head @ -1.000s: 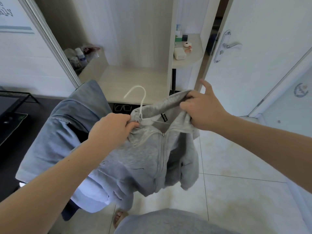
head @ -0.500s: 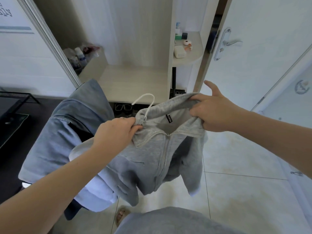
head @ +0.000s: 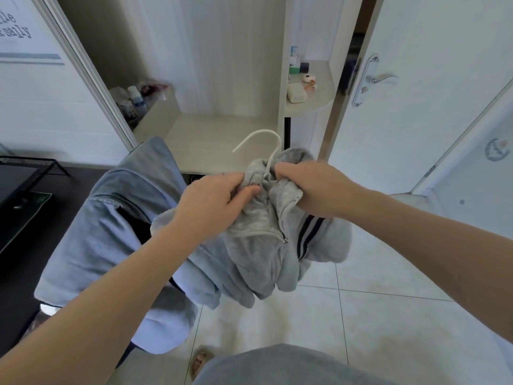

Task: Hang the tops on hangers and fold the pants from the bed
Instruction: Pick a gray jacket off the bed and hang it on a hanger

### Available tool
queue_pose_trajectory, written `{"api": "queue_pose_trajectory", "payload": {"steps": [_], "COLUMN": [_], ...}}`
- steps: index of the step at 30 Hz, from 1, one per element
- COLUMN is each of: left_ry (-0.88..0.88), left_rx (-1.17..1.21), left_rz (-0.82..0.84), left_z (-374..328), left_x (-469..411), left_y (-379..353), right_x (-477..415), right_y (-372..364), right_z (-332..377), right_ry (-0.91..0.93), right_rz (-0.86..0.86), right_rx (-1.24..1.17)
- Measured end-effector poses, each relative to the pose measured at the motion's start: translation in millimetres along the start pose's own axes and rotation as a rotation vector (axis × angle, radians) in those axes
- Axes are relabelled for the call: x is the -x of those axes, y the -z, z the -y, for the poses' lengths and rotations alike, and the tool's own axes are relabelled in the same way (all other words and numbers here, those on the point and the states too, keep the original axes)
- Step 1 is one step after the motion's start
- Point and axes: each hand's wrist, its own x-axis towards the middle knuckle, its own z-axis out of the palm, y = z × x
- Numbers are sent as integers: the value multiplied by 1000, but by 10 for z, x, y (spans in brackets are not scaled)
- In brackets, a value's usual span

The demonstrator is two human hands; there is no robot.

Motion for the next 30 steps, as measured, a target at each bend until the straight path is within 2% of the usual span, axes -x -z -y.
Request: {"api": "queue_pose_trajectory", "payload": {"steps": [5, 7, 10, 11, 13, 15, 16, 19, 22, 24, 26, 28, 30], "left_ry": [13, 57, 91, 119, 186, 223, 229, 289, 311, 285, 325, 447, 576], "left_rx": [-60, -101, -183, -194, -199, -216, -218, -150, -13, 82, 190, 322, 439], "left_rz": [-68, -81, -98, -107, -142, -187, -209, -247, -264, -276, -217, -68, 151], "left_z": [86, 124, 218, 261, 333, 344, 330, 281, 251, 174, 93, 106, 173], "left_x": [1, 22, 56, 60, 63, 80, 84, 50, -15, -19, -16, -29, -21], "left_y": [22, -9, -59, -54, -22, -3, -6, 3, 67, 90, 87, 64, 46], "right_x": [24, 54, 99, 117, 143, 139, 119, 47, 33, 25, 5, -8, 6], "right_y": [74, 101, 136, 136, 97, 39, 18, 33, 27, -22, -36, -15, 1], "right_z": [-32, -51, -77, -82, -81, -95, -100, -108, -92, -62, -33, -23, -4], "right_ry": [-67, -92, -121, -125, -141, -178, -186, -142, -86, -66, -60, -41, 2], "right_rz": [74, 173, 361, 378, 301, 176, 147, 142, 183, 195, 151, 87, 59], "right_rx": [-543, -636, -654, -688, -745, -668, -543, -14, 252, 252, 156, 65, -35]}}
